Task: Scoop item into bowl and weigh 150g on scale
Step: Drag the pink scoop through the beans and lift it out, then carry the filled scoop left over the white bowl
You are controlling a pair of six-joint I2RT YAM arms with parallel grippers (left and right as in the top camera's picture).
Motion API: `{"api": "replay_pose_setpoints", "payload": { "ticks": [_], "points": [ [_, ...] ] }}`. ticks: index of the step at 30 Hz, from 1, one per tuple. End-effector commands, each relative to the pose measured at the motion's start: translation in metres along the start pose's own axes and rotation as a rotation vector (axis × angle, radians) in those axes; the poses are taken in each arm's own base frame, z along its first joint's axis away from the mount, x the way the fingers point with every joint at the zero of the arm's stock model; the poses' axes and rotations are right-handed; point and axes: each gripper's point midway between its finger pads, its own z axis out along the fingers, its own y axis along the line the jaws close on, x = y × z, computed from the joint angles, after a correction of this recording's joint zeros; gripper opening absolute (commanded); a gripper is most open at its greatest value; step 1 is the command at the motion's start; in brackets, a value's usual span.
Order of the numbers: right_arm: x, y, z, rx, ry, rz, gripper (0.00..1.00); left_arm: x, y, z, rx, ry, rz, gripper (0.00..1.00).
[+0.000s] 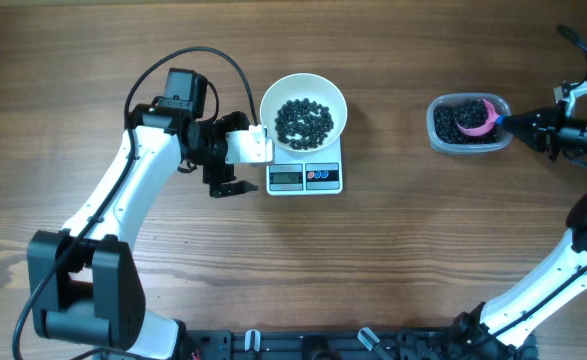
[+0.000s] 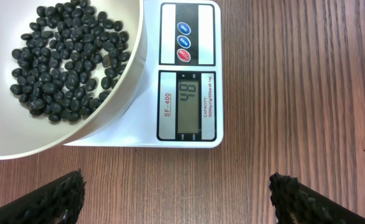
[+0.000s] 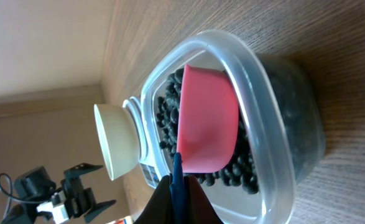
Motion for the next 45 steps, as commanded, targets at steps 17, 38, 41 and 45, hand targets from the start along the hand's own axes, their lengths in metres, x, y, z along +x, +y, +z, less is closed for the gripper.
{"api": "replay_pose_setpoints", "payload": {
  "ticks": [17, 38, 41, 45],
  "points": [
    [0.012, 0.001, -0.017, -0.081, -0.011, -0.153, 0.04, -0.001, -0.004, 0.005, 0.021, -0.019, -0.018, 1.0],
    [-0.005, 0.034, -0.03, -0.283, -0.143, -0.19, 0.04, -0.001, -0.004, 0.004, 0.021, -0.019, -0.018, 1.0],
    [-0.005, 0.036, -0.03, -0.295, -0.145, -0.183, 0.04, -0.001, -0.004, 0.005, 0.021, -0.019, -0.018, 1.0],
    [-0.008, 0.045, -0.031, -0.341, -0.164, -0.176, 0.04, -0.001, -0.004, 0.005, 0.021, -0.019, -0.018, 1.0]
  ]
}}
